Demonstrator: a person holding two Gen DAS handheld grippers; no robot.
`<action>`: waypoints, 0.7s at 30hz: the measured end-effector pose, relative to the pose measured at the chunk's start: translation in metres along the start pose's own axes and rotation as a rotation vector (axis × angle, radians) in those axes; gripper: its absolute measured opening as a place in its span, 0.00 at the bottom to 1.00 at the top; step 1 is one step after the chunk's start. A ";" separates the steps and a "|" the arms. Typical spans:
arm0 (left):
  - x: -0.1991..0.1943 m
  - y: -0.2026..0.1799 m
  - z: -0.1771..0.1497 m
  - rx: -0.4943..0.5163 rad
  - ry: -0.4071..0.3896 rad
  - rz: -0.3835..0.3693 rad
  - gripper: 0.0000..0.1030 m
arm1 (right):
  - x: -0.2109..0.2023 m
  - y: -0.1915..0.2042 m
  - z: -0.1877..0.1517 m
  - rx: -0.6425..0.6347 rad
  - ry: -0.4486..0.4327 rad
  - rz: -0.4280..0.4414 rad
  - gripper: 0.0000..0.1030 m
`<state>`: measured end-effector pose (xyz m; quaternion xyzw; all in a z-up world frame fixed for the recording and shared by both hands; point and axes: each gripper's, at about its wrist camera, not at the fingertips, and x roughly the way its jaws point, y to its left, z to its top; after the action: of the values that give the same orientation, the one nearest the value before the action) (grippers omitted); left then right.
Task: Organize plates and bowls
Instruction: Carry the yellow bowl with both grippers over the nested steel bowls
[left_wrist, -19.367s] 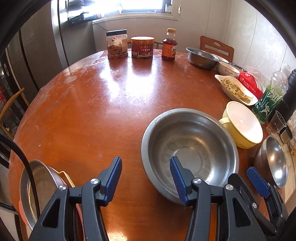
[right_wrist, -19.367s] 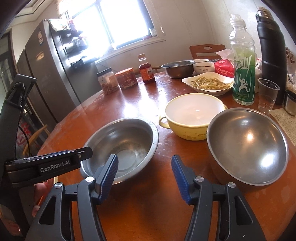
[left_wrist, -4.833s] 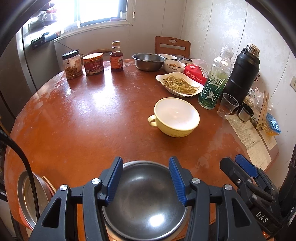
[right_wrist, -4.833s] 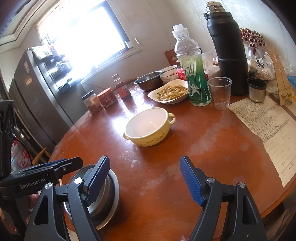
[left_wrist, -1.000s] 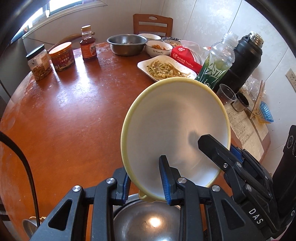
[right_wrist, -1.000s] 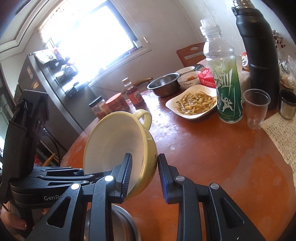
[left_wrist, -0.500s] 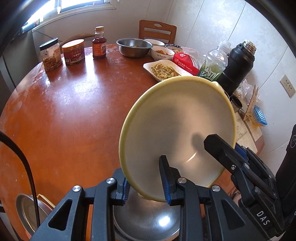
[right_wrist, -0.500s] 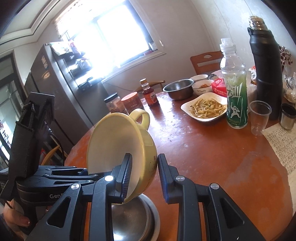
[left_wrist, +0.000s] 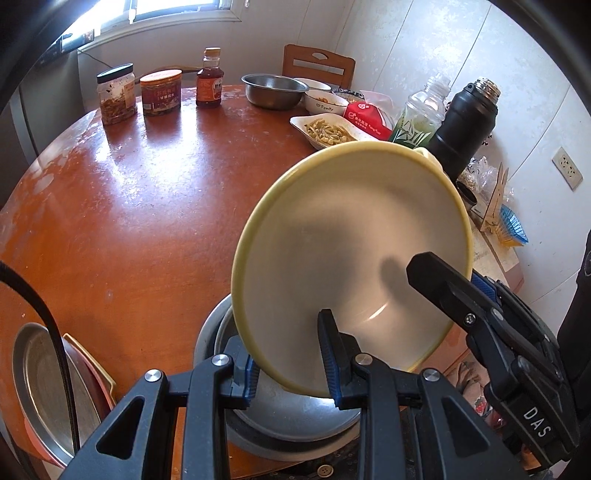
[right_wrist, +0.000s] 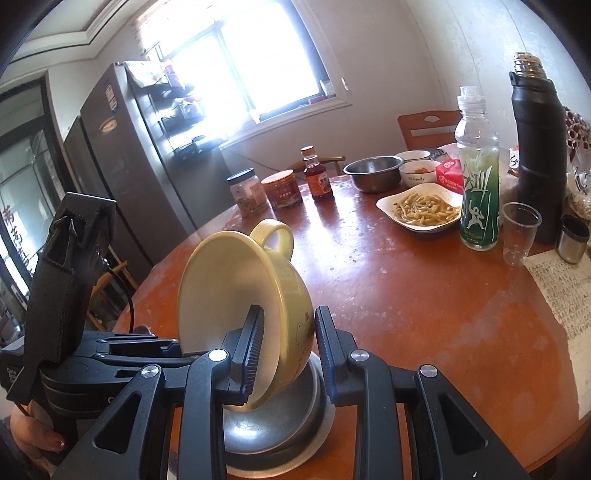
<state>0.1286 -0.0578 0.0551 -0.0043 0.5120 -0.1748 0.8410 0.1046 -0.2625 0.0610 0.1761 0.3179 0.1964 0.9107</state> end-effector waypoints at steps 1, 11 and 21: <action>0.000 -0.001 -0.003 0.003 -0.007 0.007 0.29 | 0.000 0.001 -0.002 -0.007 0.001 -0.002 0.29; 0.004 -0.004 -0.024 0.001 -0.037 0.053 0.29 | 0.001 0.001 -0.018 -0.033 0.037 -0.010 0.29; 0.003 -0.005 -0.032 -0.002 -0.075 0.078 0.29 | 0.001 0.004 -0.020 -0.055 0.034 -0.021 0.29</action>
<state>0.1013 -0.0584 0.0381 0.0083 0.4801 -0.1411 0.8658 0.0916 -0.2549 0.0480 0.1443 0.3299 0.1985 0.9116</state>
